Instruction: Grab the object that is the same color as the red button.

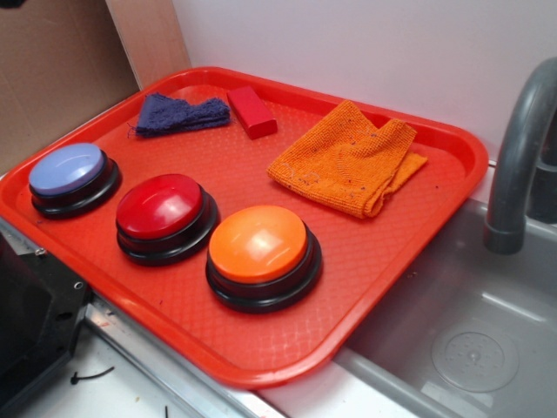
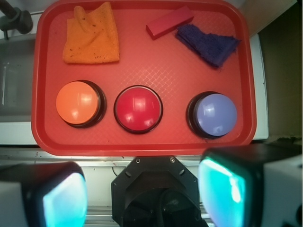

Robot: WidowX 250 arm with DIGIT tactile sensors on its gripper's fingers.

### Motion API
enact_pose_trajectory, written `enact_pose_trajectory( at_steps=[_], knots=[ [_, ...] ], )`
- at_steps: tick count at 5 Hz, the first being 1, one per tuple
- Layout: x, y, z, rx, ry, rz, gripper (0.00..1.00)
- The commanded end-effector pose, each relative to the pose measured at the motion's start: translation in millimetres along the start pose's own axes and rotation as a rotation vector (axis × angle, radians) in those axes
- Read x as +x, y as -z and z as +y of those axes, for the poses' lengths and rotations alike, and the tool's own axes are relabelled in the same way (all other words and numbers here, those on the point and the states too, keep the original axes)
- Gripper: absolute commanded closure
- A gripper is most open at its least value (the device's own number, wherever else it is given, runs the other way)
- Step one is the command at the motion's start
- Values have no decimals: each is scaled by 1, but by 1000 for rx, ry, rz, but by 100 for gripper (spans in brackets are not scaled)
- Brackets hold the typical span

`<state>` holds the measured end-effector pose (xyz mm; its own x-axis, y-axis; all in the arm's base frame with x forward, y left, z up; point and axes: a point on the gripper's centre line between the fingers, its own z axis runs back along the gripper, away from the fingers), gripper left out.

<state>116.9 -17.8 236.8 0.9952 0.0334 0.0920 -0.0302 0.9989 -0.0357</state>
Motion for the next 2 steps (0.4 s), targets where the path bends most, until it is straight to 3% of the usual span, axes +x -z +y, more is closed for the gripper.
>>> enact_pose_trajectory(
  at_steps=[1,2],
  knots=[
    [0,0,0,0,0,0,0],
    [2,2,1,4,-26,-25,0]
  ],
)
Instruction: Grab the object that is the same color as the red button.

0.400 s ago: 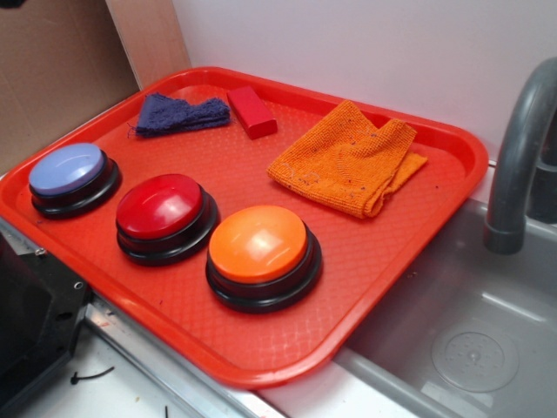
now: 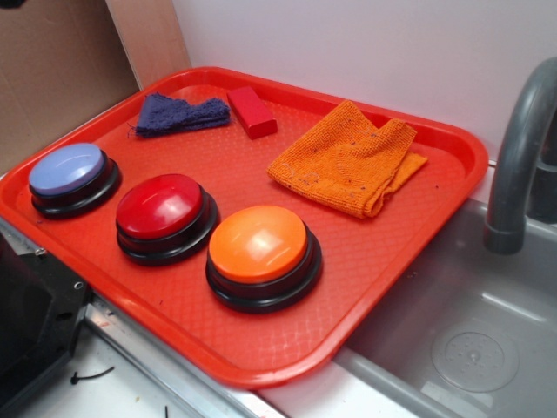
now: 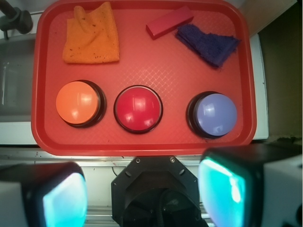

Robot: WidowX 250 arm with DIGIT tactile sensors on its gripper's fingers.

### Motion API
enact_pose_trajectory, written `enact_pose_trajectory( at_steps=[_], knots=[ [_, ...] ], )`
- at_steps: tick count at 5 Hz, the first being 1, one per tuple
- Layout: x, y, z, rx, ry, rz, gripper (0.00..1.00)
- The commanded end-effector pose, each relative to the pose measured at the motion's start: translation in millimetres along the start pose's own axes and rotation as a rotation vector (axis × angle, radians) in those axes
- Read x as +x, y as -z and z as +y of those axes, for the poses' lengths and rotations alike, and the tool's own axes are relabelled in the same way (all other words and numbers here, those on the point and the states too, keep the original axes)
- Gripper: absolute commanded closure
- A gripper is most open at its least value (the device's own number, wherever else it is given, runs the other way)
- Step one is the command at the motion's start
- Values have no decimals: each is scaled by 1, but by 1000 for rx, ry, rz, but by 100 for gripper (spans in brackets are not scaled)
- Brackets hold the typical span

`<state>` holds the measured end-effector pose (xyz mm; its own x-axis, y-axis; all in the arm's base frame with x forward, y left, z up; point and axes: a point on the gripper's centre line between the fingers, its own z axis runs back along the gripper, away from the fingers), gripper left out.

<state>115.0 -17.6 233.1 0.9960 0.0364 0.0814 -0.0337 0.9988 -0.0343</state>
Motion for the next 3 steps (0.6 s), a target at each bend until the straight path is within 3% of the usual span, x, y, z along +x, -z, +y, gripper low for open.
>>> enact_pose_trajectory(
  at_steps=[1,2,3],
  knots=[
    [5,2,1,-6,-74,-75,0],
    [21,9,-1,18,-136,-102,0],
    [43,21,-3,-2,-248,-111,0]
  ],
)
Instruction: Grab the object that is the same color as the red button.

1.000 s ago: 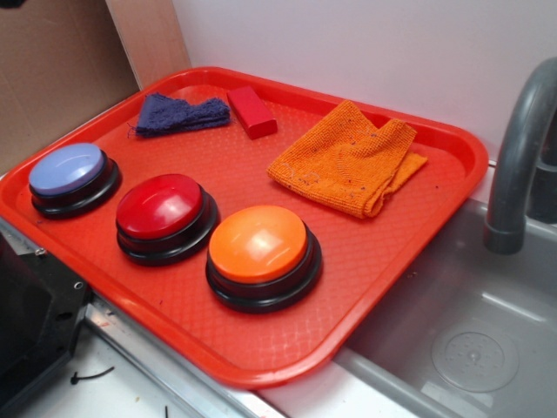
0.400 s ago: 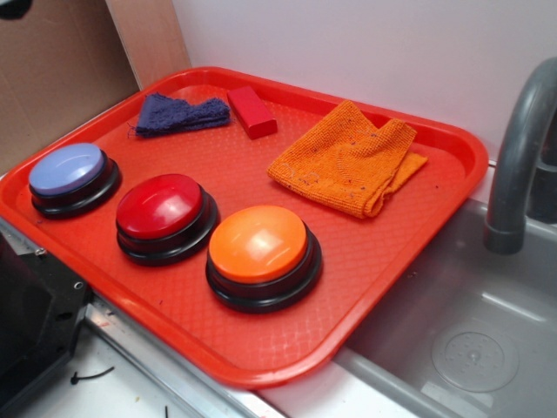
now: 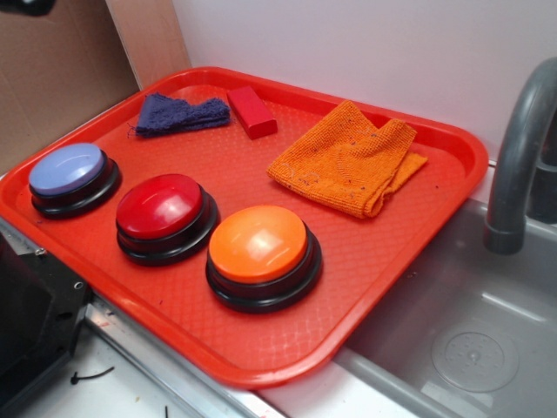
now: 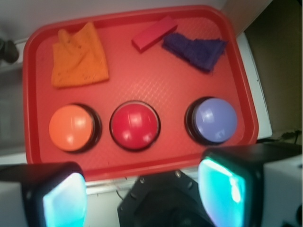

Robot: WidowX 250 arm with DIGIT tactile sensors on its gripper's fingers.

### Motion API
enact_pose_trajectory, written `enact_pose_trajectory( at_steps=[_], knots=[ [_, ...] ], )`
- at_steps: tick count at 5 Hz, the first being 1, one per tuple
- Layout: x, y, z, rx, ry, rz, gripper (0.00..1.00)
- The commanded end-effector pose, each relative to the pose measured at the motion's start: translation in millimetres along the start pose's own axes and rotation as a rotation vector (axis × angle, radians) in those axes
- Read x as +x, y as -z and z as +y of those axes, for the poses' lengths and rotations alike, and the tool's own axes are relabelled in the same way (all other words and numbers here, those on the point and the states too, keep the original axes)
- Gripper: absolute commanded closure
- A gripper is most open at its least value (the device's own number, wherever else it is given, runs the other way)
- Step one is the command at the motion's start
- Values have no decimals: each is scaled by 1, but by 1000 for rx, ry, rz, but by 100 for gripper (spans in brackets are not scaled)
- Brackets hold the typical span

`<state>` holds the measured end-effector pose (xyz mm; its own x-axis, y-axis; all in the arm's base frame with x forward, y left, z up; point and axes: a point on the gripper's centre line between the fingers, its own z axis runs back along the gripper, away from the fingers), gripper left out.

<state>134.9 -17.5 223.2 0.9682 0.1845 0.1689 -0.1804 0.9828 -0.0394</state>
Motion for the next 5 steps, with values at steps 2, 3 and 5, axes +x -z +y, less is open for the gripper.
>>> enact_pose_trajectory(
  at_steps=[2,3,5],
  knots=[
    [68,46,-8,-1,-552,-94,0],
    [94,71,-4,15,-742,-117,0],
    [132,122,9,100,-960,-180,0]
  ],
)
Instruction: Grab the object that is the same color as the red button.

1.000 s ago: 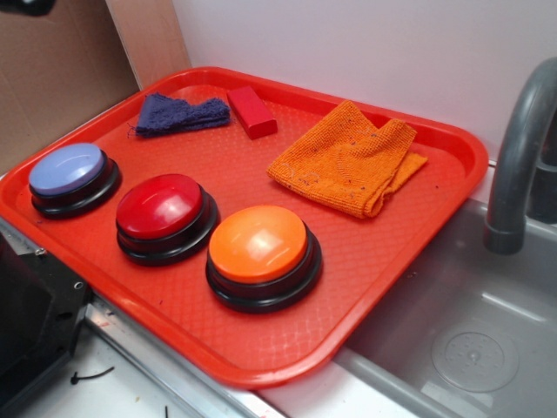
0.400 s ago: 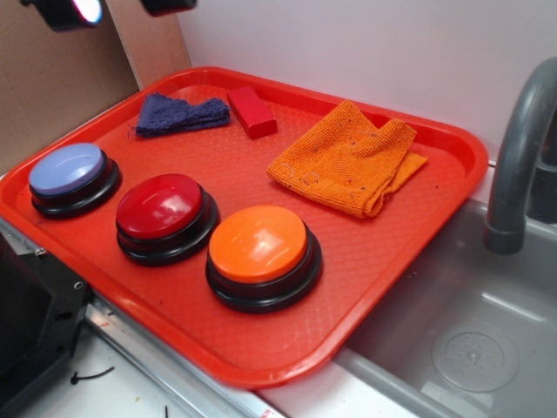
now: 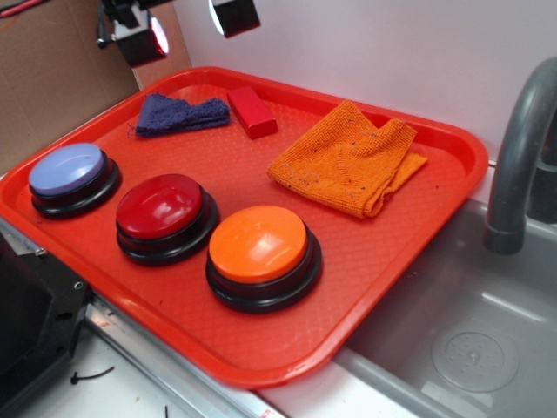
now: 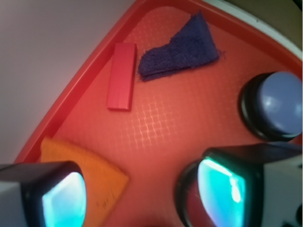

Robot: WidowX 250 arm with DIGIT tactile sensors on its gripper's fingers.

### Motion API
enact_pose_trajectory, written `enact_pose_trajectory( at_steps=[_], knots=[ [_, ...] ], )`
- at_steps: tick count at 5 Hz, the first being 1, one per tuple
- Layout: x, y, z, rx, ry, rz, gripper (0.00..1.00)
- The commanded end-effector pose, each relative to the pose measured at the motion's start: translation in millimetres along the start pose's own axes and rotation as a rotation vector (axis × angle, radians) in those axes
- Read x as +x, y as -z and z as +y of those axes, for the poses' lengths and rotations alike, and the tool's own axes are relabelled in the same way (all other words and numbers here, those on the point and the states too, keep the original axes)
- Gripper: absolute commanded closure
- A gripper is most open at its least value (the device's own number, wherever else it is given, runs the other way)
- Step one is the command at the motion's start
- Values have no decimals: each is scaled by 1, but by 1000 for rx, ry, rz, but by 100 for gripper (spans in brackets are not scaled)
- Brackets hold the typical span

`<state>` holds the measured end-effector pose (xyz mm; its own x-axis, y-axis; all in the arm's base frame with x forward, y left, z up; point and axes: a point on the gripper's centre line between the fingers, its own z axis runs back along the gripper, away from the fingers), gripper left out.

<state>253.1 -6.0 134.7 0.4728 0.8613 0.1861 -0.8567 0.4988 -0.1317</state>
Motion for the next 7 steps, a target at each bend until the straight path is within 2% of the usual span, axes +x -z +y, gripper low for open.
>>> enact_pose_trajectory(
  at_steps=[1,2,4,5,6,7],
  knots=[
    [47,49,-23,34,-129,-80,0],
    [57,70,-21,78,-139,-102,0],
    [60,97,-17,148,-156,-135,0],
    [61,111,-25,133,-155,-117,0],
    [61,113,-24,120,-179,-110,0],
    [62,114,-16,71,-198,-76,100]
  ],
)
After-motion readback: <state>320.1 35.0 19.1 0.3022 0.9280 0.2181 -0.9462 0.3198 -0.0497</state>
